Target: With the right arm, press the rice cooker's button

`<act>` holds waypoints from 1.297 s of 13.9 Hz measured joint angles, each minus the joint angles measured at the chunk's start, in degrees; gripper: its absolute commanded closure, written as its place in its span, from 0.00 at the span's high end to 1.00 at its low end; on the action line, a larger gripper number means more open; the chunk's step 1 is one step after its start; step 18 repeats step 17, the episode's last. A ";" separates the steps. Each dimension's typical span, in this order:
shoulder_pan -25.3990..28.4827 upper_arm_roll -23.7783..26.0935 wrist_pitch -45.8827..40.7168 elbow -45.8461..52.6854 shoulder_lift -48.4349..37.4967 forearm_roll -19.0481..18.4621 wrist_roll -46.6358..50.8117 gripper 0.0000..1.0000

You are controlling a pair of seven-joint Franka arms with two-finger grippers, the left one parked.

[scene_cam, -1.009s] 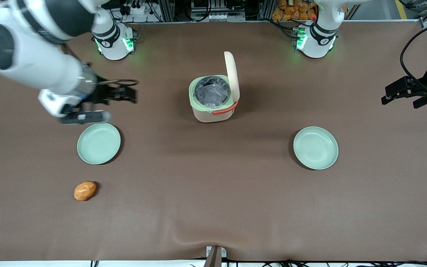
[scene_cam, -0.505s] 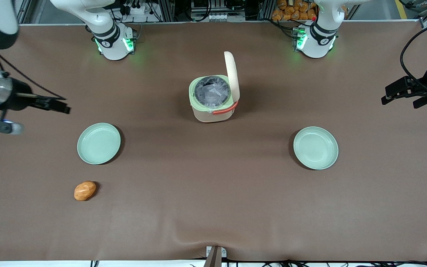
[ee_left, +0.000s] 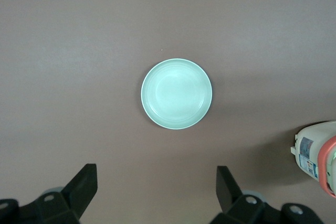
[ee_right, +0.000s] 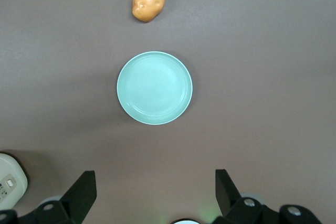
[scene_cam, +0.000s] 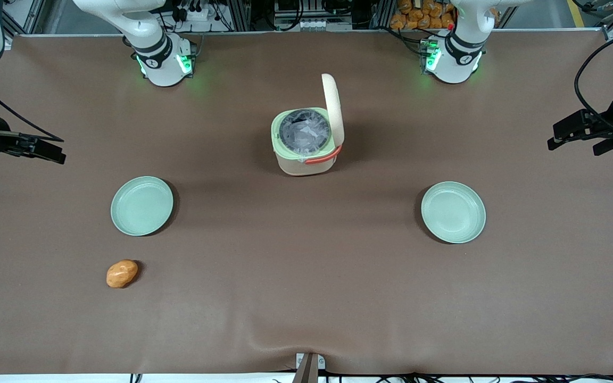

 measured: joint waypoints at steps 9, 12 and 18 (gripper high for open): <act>-0.20 0.30 0.15 -0.05 -2.16 1.32 -0.62 1.00; -0.29 0.23 0.07 -0.22 -2.49 1.33 -0.62 1.00; -0.30 0.23 -1.35 -0.84 -2.49 1.33 -0.62 1.00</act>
